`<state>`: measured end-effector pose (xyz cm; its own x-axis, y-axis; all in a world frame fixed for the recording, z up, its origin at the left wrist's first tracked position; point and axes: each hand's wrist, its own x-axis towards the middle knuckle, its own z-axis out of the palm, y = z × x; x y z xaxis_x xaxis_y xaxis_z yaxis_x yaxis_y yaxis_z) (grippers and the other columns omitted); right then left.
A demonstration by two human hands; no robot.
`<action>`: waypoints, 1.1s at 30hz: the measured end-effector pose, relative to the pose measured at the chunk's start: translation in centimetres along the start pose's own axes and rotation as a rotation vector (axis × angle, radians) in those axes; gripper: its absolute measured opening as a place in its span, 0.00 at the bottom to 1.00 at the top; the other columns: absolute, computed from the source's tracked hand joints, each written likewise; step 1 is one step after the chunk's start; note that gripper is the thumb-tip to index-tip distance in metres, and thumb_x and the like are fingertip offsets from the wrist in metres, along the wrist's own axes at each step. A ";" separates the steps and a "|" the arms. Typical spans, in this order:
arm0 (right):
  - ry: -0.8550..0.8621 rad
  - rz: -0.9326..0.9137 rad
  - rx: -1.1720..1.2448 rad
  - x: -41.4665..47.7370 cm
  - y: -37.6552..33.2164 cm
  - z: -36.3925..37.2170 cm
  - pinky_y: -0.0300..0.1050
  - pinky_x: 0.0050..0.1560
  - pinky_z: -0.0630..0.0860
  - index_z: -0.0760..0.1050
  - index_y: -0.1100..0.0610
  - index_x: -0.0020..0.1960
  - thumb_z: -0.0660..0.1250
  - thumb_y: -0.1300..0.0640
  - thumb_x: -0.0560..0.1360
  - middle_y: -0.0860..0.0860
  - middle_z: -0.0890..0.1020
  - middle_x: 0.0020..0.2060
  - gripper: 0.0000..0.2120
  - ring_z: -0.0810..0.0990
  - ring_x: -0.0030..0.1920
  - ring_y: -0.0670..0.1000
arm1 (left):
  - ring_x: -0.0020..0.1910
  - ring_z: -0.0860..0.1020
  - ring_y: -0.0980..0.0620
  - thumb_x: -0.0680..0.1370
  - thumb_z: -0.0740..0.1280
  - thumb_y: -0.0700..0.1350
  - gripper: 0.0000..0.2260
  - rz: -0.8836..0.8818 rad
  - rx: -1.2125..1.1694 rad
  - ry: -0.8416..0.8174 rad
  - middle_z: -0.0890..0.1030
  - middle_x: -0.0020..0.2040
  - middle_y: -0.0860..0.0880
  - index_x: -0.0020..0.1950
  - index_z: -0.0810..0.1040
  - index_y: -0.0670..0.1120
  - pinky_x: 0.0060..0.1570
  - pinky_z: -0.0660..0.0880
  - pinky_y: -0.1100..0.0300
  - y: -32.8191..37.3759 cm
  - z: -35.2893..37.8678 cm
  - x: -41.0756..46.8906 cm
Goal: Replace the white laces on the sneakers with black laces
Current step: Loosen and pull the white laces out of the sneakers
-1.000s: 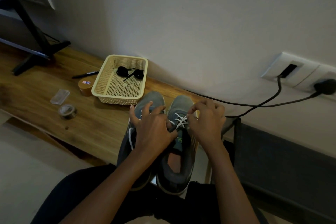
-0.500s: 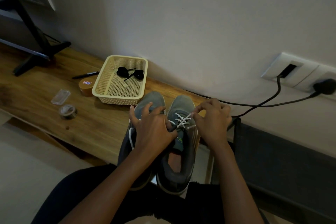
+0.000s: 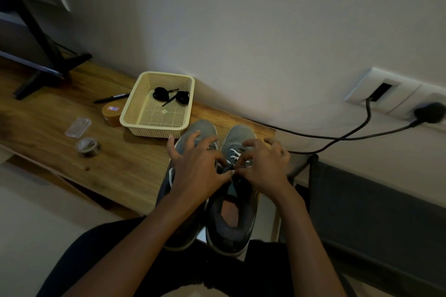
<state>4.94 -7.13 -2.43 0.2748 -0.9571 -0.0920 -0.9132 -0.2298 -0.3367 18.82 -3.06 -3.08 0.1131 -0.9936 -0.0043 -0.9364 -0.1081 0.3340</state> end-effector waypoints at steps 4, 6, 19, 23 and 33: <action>0.065 -0.007 0.000 0.1 0.1 0.0 0.52 0.67 0.52 0.81 0.48 0.49 0.66 0.50 0.75 0.41 0.70 0.65 0.06 0.56 0.70 0.52 | 0.75 0.49 0.54 0.72 0.66 0.63 0.12 -0.005 -0.012 0.005 0.64 0.72 0.62 0.49 0.82 0.60 0.69 0.36 0.41 0.1 0.2 0.0; 0.087 -0.006 0.007 0.1 0.1 0.1 0.51 0.66 0.52 0.80 0.49 0.50 0.66 0.51 0.75 0.43 0.70 0.64 0.07 0.57 0.68 0.52 | 0.75 0.49 0.55 0.72 0.67 0.63 0.11 -0.005 -0.013 0.009 0.64 0.72 0.63 0.48 0.82 0.59 0.68 0.35 0.42 0.2 0.2 0.0; 0.189 0.133 0.152 0.4 0.3 0.0 0.48 0.59 0.59 0.78 0.52 0.47 0.67 0.55 0.75 0.47 0.70 0.61 0.03 0.61 0.64 0.53 | 0.74 0.52 0.56 0.70 0.70 0.59 0.09 -0.049 -0.078 0.060 0.69 0.68 0.63 0.37 0.81 0.55 0.67 0.35 0.44 0.3 0.2 0.0; 0.050 0.085 0.222 0.2 0.5 -0.4 0.49 0.63 0.56 0.77 0.48 0.42 0.68 0.56 0.72 0.44 0.70 0.62 0.04 0.59 0.66 0.52 | 0.75 0.50 0.54 0.70 0.68 0.62 0.11 -0.063 -0.032 0.034 0.66 0.71 0.61 0.45 0.79 0.57 0.69 0.38 0.40 0.3 0.3 -0.3; -0.040 0.003 0.036 0.0 0.1 0.0 0.50 0.64 0.54 0.79 0.47 0.44 0.70 0.51 0.72 0.42 0.70 0.65 0.02 0.56 0.70 0.53 | 0.76 0.48 0.52 0.73 0.65 0.64 0.16 -0.049 0.022 0.033 0.64 0.73 0.60 0.55 0.81 0.58 0.69 0.38 0.40 0.6 0.3 -0.4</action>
<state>4.88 -7.11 -2.42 0.2849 -0.9496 -0.1305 -0.9027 -0.2200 -0.3697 18.08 -2.74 -3.18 0.1695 -0.9855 0.0114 -0.9366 -0.1575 0.3131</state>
